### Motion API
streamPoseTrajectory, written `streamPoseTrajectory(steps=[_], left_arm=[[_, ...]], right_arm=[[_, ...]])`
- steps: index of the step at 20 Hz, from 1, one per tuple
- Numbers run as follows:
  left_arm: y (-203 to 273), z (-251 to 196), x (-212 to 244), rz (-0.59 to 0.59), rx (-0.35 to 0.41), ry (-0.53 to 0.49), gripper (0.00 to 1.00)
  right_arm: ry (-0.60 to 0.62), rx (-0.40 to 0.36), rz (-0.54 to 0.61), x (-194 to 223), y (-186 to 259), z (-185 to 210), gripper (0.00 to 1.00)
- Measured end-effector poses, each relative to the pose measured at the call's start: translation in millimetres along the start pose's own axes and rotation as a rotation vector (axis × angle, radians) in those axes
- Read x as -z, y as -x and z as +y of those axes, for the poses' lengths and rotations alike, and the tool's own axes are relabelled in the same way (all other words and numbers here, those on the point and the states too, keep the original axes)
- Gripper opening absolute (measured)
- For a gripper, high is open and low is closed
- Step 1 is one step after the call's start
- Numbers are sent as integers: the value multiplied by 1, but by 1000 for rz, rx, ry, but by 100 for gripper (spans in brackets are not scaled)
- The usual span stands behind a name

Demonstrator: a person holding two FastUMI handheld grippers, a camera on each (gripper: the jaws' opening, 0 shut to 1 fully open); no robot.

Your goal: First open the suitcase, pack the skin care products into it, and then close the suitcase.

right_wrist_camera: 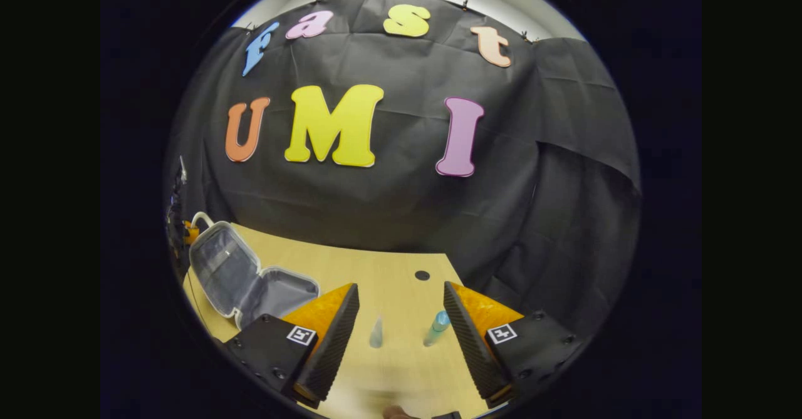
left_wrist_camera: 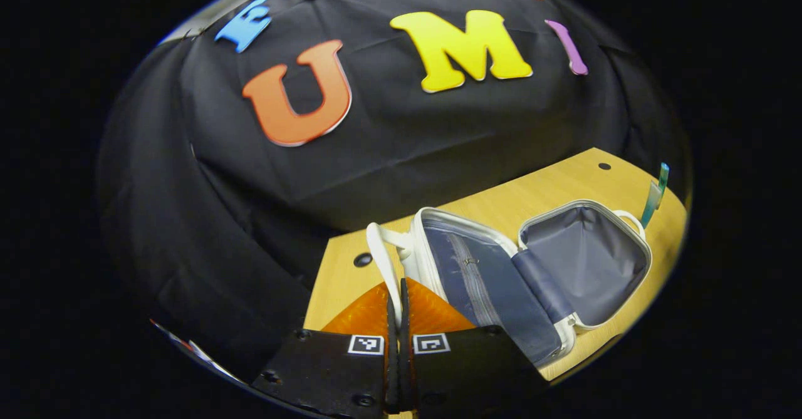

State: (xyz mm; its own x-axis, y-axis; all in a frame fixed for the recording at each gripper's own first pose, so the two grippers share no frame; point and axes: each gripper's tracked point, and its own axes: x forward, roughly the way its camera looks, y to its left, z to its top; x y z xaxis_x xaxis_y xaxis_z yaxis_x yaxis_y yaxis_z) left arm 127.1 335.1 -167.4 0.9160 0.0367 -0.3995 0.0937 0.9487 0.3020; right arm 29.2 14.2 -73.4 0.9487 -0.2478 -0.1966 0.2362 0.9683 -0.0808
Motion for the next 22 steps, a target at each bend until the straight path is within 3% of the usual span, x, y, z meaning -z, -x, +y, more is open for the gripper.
streamPoseTrajectory(steps=[4,9,14,15,17,19,20,21,22], left_arm=[[-43,4,71,100,91,218,3],[-66,3,112,130,223,465,4],[-79,3,130,160,241,645,5],[-80,3,130,148,244,680,0],[-80,6,133,143,236,731,13],[-79,10,140,158,195,776,17],[-77,12,141,155,175,799,24],[-73,18,143,151,141,814,37],[-67,28,142,131,94,821,58]], right_arm=[[19,34,36,12,2,-6,80],[50,39,57,22,9,-4,81],[83,52,68,26,13,2,80],[89,42,68,26,12,5,80],[90,21,63,27,12,8,80],[64,-10,49,24,11,11,81],[60,-20,42,24,10,11,81],[59,-25,36,22,8,9,80],[56,-31,31,22,7,5,80]])
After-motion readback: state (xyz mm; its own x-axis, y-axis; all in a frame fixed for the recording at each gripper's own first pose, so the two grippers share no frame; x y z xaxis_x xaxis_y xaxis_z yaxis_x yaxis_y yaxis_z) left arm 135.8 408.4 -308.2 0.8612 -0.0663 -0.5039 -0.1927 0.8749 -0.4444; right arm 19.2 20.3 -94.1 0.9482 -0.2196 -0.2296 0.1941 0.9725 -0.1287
